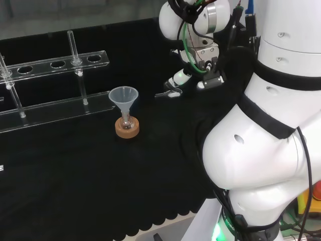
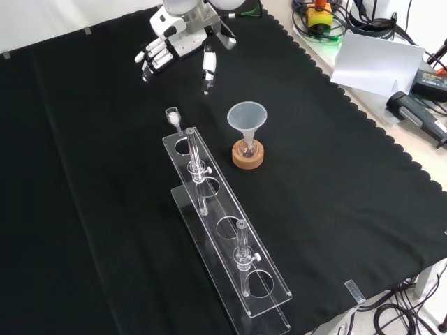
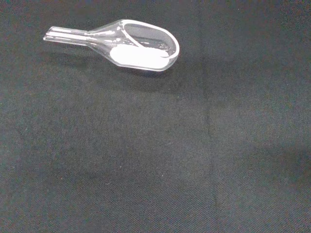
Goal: Pick up the weighing funnel.
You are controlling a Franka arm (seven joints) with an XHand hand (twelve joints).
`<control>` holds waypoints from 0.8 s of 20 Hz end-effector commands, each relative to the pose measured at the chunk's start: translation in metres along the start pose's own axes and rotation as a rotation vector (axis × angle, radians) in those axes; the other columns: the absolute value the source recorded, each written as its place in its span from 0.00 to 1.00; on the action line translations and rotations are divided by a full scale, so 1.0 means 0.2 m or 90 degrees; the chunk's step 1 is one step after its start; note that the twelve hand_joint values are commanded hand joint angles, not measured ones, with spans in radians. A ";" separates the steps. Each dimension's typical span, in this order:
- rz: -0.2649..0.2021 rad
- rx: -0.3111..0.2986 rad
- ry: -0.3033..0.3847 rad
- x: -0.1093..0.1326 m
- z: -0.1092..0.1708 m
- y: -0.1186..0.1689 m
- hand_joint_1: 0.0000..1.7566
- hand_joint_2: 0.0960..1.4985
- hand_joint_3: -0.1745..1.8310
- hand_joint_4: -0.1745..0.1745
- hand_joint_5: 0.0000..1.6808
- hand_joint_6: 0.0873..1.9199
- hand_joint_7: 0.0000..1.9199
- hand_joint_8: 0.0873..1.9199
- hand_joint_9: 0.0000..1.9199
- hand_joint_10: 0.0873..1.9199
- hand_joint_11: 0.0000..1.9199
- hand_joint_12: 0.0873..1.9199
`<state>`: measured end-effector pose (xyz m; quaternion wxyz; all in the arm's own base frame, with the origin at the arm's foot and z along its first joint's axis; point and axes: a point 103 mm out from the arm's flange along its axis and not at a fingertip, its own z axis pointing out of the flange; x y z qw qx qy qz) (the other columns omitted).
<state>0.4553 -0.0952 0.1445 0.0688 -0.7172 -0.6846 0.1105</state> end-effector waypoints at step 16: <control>0.009 0.020 0.002 0.04 0.17 0.10 0.32 0.42 0.10 0.60 0.12 0.00 0.13 0.11 0.03 0.33 0.00 0.12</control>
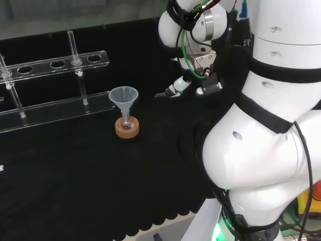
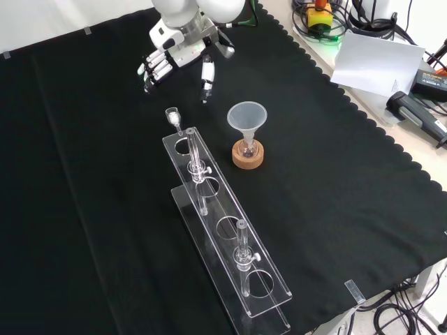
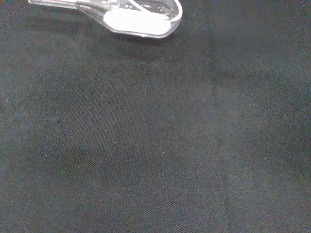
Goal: Pick up the weighing funnel.
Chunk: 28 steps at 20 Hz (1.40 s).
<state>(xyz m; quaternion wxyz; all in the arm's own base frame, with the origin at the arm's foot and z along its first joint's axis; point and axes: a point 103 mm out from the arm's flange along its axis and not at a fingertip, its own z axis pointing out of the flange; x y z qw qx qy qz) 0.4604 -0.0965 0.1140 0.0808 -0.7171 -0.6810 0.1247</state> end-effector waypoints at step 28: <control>0.001 0.027 -0.015 -0.03 0.14 0.16 0.37 0.44 0.13 0.70 0.29 0.00 0.29 0.13 0.15 0.29 0.00 0.26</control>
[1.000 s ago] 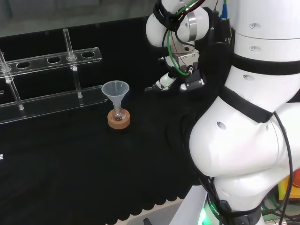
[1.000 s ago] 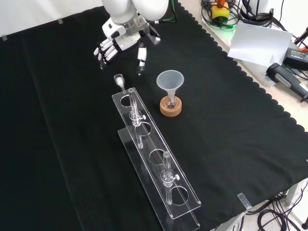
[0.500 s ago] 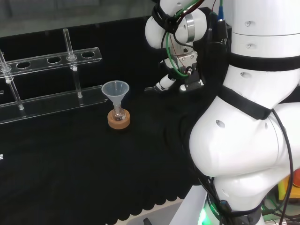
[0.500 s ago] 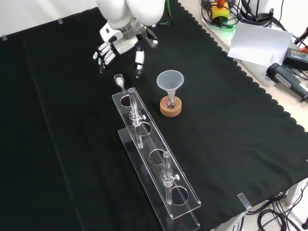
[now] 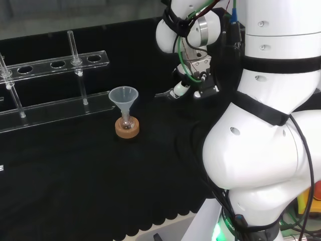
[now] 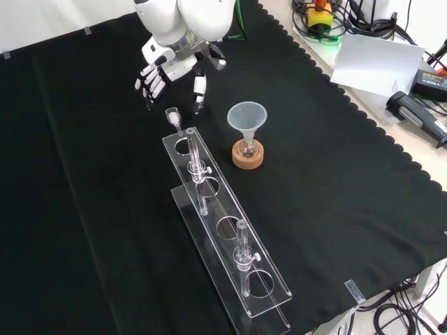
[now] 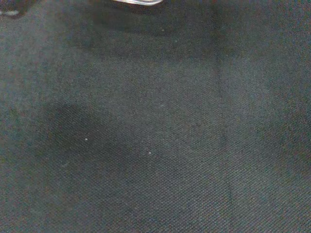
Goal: Pick up the weighing funnel.
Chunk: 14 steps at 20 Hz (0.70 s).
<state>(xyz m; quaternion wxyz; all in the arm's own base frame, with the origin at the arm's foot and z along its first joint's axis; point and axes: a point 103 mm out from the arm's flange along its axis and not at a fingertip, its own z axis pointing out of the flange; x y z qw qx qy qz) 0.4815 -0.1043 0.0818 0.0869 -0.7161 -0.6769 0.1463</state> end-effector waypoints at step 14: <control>-0.008 0.020 -0.003 -0.01 0.06 0.07 0.38 0.44 0.15 0.73 0.36 0.00 0.32 0.11 0.18 0.26 0.00 0.32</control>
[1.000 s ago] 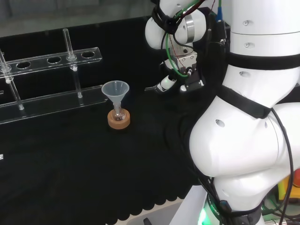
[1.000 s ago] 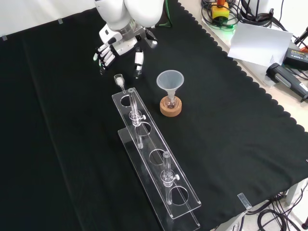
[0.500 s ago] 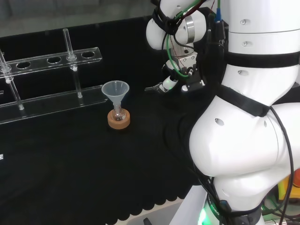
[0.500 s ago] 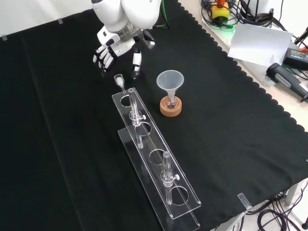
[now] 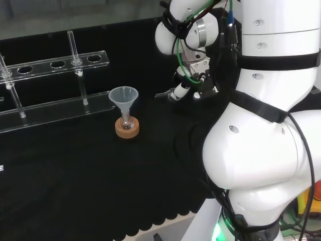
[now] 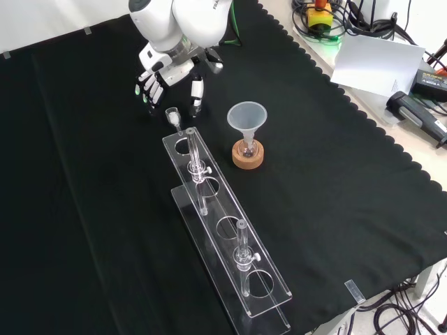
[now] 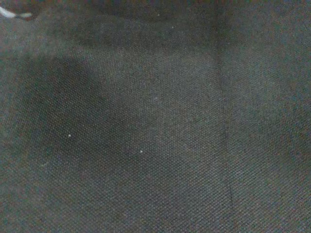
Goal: Pick up the weighing funnel.
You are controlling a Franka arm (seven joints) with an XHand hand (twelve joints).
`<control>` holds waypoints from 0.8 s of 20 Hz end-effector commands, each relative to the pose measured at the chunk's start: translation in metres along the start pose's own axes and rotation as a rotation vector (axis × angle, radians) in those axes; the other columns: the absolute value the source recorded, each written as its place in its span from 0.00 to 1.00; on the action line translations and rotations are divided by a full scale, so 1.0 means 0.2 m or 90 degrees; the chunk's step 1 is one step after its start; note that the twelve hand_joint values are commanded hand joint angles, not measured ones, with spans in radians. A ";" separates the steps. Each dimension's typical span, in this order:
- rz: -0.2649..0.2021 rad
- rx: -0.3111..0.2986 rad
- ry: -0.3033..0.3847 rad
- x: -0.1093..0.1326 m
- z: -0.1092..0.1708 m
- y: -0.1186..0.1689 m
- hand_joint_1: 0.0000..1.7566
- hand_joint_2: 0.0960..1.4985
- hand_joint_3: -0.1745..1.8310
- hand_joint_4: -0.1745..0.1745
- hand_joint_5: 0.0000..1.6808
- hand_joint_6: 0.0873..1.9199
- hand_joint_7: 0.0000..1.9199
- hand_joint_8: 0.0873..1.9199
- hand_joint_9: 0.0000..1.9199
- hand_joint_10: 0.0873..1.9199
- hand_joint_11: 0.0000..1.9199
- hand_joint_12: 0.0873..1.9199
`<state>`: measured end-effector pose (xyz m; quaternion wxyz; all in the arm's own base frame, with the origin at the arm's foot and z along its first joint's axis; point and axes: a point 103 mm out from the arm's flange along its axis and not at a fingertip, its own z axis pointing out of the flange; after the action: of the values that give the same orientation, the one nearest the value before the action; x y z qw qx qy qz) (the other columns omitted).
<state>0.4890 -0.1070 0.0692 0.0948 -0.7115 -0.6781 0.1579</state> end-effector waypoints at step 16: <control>0.014 0.003 0.007 -0.01 0.05 0.05 0.40 0.41 0.21 0.75 0.40 0.00 0.42 0.09 0.26 0.23 0.00 0.42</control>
<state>0.4933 -0.1125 0.0585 0.1037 -0.7189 -0.6690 0.1578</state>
